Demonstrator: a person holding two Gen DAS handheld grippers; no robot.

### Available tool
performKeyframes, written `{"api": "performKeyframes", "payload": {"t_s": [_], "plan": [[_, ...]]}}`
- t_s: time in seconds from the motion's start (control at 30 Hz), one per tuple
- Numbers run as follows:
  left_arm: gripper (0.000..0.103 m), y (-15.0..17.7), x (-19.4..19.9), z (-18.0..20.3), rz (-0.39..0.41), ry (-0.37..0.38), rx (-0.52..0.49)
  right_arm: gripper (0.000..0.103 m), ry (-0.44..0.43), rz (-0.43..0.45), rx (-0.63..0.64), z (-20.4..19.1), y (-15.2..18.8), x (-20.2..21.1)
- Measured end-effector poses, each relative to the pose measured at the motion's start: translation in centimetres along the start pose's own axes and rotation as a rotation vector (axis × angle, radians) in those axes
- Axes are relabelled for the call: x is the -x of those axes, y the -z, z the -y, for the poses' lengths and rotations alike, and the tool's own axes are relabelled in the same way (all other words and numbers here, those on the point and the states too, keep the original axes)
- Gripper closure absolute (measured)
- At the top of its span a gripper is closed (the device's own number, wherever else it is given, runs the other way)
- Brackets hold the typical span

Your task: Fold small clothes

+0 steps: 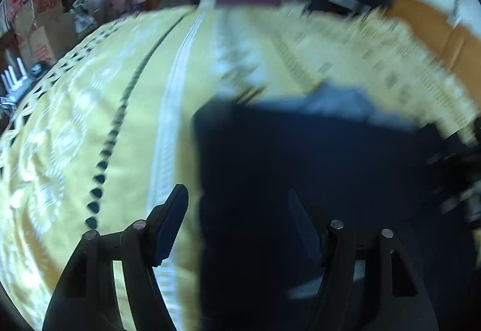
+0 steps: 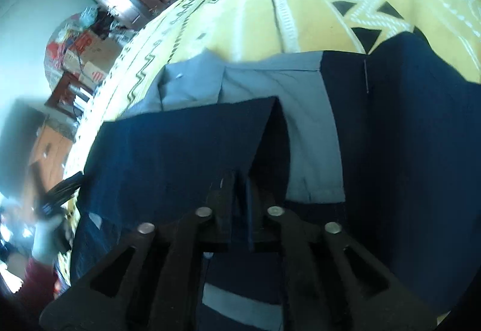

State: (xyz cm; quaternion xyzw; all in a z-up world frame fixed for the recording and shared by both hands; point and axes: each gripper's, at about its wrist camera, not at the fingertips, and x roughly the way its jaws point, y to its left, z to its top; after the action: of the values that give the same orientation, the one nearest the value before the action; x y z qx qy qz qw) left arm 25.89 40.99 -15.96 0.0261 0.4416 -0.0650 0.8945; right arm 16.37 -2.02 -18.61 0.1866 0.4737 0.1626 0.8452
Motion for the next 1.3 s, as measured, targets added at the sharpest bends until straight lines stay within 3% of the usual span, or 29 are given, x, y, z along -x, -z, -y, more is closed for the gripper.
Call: {"api": "performKeyframes", "payload": {"t_s": [0.03, 0.07, 0.1, 0.17, 0.27, 0.37, 0.53, 0.7, 0.8, 0.9, 1.07, 1.2, 1.3], "plan": [[0.034, 0.6, -2.3, -0.9, -0.085, -0.080, 0.001, 0.069, 0.014, 0.005, 0.016, -0.3, 0.3, 0.4], [0.031, 1.2, -3.5, -2.2, -0.125, -0.094, 0.043, 0.064, 0.022, 0.012, 0.027, -0.5, 0.2, 0.5], [0.032, 1.5, -3.4, -3.8, -0.108, -0.042, 0.126, 0.063, 0.034, 0.022, 0.042, -0.9, 0.4, 1.2], [0.049, 1.1, -1.3, -5.3, -0.098, -0.067, 0.189, 0.063, 0.044, 0.051, 0.083, -1.9, 0.4, 3.2], [0.049, -0.3, 5.4, -5.4, 0.007, 0.040, 0.225, 0.063, 0.030, 0.138, 0.183, -5.1, 0.0, 8.1], [0.045, -2.2, 15.3, -2.8, 0.170, 0.124, 0.180, 0.059, -0.025, 0.275, 0.276, -9.7, -0.4, 15.0], [0.030, -1.9, 34.1, 3.1, 0.506, 0.293, 0.116, 0.025, -0.130, 0.518, 0.395, -17.5, 1.2, 26.2], [0.019, 2.0, 48.0, 6.4, 0.711, 0.369, 0.066, 0.012, -0.238, 0.658, 0.496, -23.4, 5.4, 33.7], [0.012, 3.6, 54.6, 7.1, 0.807, 0.363, 0.029, 0.008, -0.248, 0.705, 0.532, -25.3, 7.5, 36.6], [0.009, 5.2, 60.8, 6.8, 0.897, 0.428, 0.015, 0.007, -0.283, 0.738, 0.530, -26.6, 9.2, 39.1], [0.003, 6.8, 69.5, 6.9, 1.042, 0.486, -0.024, 0.006, -0.429, 0.773, 0.499, -27.4, 11.4, 43.6], [0.001, 6.9, 74.9, 7.5, 1.107, 0.569, -0.068, 0.005, -0.502, 0.834, 0.503, -28.6, 11.7, 48.0], [0.000, 7.3, 78.9, 8.1, 1.180, 0.541, -0.117, 0.000, -0.567, 0.901, 0.509, -28.9, 11.5, 52.6]]}}
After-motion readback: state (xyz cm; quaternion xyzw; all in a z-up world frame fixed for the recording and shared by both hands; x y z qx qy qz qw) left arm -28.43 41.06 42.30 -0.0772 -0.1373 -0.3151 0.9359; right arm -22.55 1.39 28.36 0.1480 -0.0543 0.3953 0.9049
